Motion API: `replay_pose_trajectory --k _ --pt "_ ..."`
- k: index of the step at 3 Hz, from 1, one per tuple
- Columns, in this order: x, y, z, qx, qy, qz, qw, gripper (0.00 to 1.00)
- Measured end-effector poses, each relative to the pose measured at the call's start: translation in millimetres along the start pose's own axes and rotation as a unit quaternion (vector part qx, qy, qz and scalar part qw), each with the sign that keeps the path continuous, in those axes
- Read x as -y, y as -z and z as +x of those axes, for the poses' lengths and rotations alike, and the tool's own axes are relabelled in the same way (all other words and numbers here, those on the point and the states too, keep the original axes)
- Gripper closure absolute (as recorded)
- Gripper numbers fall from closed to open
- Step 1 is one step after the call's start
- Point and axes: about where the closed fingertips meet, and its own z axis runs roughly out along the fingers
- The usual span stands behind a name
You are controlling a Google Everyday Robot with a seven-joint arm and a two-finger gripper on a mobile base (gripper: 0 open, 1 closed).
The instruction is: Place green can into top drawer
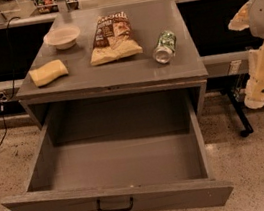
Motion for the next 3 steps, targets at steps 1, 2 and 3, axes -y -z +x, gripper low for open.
replay_pose_trajectory --k 1,2,3 --pt "0 0 0 0.000 0.000 0.000 1.0000 0.00" --pt "13 19 34 -0.007 -0.014 0.011 0.9998 0.00" --pt "42 53 112 -0.024 -0.047 0.030 0.9982 0.00"
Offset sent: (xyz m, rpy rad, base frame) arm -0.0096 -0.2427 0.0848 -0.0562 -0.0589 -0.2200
